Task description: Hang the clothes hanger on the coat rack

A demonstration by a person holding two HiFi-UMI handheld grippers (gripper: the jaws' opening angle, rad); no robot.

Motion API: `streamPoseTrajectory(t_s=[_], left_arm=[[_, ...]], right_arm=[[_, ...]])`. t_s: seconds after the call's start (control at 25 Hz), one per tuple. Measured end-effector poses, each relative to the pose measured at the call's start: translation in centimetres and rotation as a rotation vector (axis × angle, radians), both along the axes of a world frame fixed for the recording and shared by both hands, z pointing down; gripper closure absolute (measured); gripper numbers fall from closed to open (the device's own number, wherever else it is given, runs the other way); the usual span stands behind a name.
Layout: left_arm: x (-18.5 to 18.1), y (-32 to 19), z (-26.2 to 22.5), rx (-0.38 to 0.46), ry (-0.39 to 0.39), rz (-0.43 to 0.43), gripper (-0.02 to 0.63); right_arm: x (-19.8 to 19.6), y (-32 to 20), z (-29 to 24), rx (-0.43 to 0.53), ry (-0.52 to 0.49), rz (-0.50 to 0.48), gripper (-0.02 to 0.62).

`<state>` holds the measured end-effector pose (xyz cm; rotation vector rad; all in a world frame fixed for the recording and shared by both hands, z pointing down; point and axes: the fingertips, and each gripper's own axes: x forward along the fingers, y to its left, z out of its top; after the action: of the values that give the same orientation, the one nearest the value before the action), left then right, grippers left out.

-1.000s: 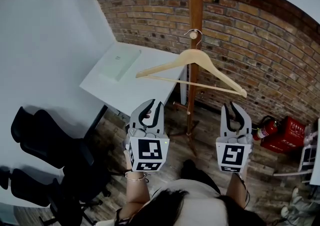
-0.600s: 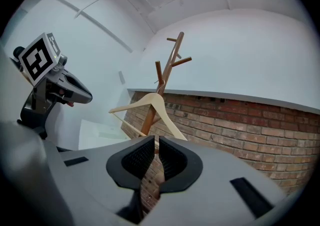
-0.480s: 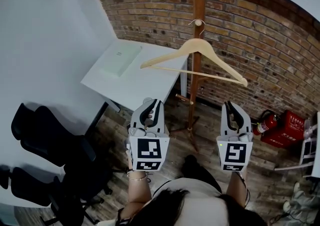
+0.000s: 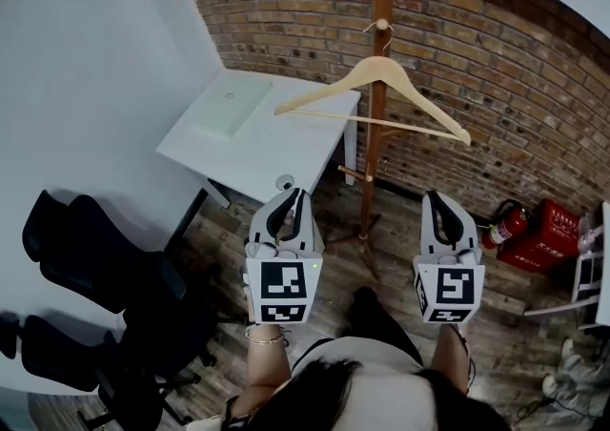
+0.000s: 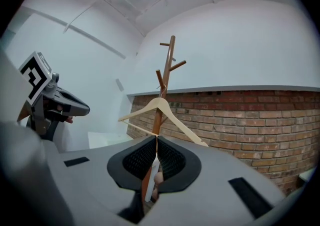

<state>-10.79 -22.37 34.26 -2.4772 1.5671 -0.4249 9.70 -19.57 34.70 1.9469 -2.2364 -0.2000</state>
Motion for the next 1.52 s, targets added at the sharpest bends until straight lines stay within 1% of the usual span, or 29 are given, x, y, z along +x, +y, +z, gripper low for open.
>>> streamPoseTrajectory(t_s=[0.12,0.36,0.52,0.96,1.52], left_arm=[[-0.2,0.7,0.1,-0.009,0.023,-0.002,0.581],[0.4,2.6,0.6,-0.012,0.025,0.013,0.581],[0.2,3.9,0.5,-0.007,0.046,0.016,0.582],[-0.3,7.3,0.7,-0.008,0.068,0.014,0.583],[-1.8,11.1,1.0,-0.003,0.096,-0.009,0.592]], right_arm=[[-0.4,0.8,0.1,-0.007,-0.030,-0.012,0.554],[-1.0,2.4,0.4,-0.011,-0.062,-0.027,0.555],[-1.6,3.5,0.4,-0.012,-0.082,-0.031,0.557],[-2.5,7.0,1.0,-0.022,-0.089,-0.035,0.557],[-3.9,10.8,1.0,0.001,-0.101,-0.037,0.558]])
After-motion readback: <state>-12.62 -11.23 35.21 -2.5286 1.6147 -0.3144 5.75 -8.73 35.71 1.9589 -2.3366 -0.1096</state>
